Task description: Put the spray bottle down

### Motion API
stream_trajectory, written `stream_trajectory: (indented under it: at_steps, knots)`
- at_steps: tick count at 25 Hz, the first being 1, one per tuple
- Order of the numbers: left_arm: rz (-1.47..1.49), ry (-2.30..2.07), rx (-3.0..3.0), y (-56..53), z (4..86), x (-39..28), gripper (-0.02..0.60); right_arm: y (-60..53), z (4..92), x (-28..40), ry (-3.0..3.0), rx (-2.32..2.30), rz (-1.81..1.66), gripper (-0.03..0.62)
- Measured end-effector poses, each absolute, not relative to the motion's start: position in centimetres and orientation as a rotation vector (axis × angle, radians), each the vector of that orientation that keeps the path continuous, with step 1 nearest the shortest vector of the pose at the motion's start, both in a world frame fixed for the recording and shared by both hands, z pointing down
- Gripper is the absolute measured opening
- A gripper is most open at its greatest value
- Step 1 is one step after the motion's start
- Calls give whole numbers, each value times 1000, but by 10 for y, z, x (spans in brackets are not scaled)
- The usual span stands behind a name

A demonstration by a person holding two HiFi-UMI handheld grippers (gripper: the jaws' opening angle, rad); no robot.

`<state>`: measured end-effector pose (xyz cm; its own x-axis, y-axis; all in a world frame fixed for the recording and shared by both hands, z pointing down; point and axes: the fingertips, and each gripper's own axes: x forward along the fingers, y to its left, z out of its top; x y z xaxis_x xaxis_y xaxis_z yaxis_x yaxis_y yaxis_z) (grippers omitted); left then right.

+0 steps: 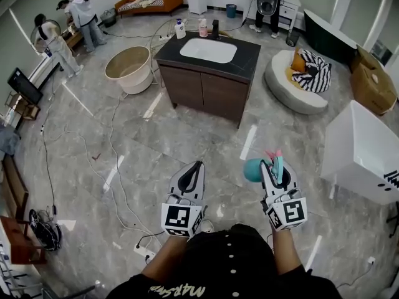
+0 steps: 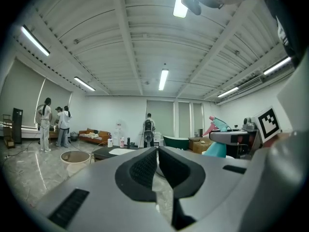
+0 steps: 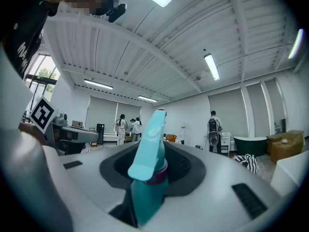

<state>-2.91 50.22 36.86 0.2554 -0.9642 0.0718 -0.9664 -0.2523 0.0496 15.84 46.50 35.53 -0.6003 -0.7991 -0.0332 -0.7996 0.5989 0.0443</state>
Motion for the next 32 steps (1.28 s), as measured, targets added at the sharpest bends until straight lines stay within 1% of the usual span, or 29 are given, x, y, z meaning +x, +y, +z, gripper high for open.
stream_trajectory:
  at_steps: [8, 15, 22, 32]
  knots:
    - [54, -1834, 2420, 508, 378, -61, 21, 472, 361, 127, 2800, -1428, 72, 118]
    - [59, -1824, 2428, 485, 385, -69, 21, 448, 370, 115, 2808, -1418, 60, 118]
    - [67, -1844, 2423, 430, 384, -76, 21, 387, 370, 107, 2806, -1399, 58, 118]
    - [73, -1888, 2416, 314, 373, -79, 21, 268, 360, 109, 2789, -1377, 74, 118]
